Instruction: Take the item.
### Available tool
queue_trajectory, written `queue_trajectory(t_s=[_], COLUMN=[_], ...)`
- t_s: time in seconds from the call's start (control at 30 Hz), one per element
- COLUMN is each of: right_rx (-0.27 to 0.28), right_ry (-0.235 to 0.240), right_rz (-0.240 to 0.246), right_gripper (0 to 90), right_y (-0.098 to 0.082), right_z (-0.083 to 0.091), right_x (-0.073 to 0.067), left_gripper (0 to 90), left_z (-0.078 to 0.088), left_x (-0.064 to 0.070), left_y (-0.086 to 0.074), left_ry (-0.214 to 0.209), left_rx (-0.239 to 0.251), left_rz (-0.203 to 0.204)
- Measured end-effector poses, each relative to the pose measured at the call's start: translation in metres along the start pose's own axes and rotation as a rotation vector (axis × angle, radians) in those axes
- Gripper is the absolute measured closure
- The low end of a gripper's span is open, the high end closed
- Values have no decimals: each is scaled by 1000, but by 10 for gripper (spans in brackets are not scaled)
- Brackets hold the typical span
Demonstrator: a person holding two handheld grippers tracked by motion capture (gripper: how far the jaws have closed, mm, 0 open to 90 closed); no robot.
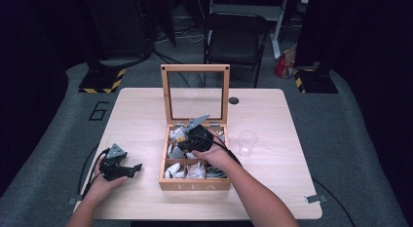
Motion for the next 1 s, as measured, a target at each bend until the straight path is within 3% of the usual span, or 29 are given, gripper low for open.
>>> queue_trajectory(t_s=[0.43,0.63,0.77,1.0], right_rx=[54,40,52,57], right_ry=[25,10,8,0], right_rz=[37,68,49,57], right_gripper=[896,897,897,897], right_y=[11,12,15,22], right_z=[11,14,19,28], right_x=[-14,-14,-15,-16], left_gripper=[131,130,130,129], left_z=[0,0,0,0], left_x=[0,0,0,0], left_y=[0,0,0,0], left_ry=[0,4,3,5], left_rx=[0,0,1,0], left_rz=[0,4,6,4])
Point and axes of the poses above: each handheld gripper's, and its own axes: z roughly backward along the jaws, y roughly out of its top, x roughly to its right, the point moved 9 cm from there along -z, roughly forward along the jaws, and after that the axes turned 9 degrees about -z, right-handed, at the moved point
